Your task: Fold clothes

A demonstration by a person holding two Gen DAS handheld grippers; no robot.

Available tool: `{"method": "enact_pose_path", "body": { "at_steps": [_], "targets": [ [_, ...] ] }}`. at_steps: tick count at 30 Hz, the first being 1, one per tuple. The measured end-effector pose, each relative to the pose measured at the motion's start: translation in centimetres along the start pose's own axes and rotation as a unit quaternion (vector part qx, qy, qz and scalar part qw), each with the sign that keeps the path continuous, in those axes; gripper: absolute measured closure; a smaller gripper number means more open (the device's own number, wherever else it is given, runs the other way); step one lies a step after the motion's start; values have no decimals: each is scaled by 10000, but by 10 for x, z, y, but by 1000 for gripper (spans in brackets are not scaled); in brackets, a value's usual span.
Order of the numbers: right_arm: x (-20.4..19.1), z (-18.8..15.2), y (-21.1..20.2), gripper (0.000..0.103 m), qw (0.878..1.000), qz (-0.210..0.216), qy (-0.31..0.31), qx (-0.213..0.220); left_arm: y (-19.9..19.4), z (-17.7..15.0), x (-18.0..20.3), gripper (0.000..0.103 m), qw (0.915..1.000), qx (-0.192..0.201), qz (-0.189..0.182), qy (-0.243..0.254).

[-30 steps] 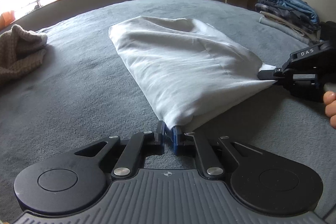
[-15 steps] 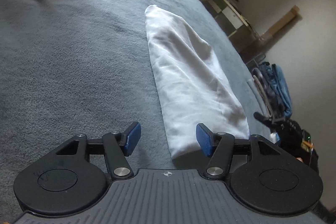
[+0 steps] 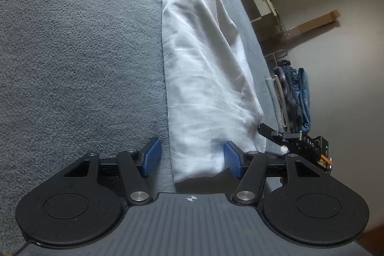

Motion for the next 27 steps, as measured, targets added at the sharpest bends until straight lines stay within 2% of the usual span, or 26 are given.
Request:
{"method": "enact_pose_path", "body": {
  "at_steps": [4,6,9,11,15,19,22,27],
  "targets": [
    [3,-2,-1,63,10000,-10,76,11,3,1,2,49,9999,-53,53,-72],
    [4,-3,-1,75,9999,-15,114,16,6,1,2,64,9997,-6,226,-32],
    [6,-5,-2,91,9998,-22,171,25,7,0,1,78,9992,89,322,-238],
    [8,-6,-2,96,9998,-27,209,30,5,0,0,84,9981,187,274,-527],
    [2,-11,-7,98,9997,6,208,83,-4,-4,1,90,9961,338,53,-815],
    [-7,-28,-17,98,9998,48,167,-8,-20,-24,-2,90,9966,226,16,-796],
    [-10,-54,-26,98,9997,77,140,-187,-37,-54,-7,90,9984,1,148,-537],
    [-10,-117,-48,98,9975,169,186,-656,-66,-121,-26,90,9979,-453,339,-326]
  ]
}}
Point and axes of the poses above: each gripper's, at about its wrist camera, not at the fingertips, and y roughly the way its jaws point, x to its right, z to its top, the point moved 9 cm from there along y, roughly the way its jaws point, and after that the axes turned 10 degrees about -y, right-handed, at the moved point
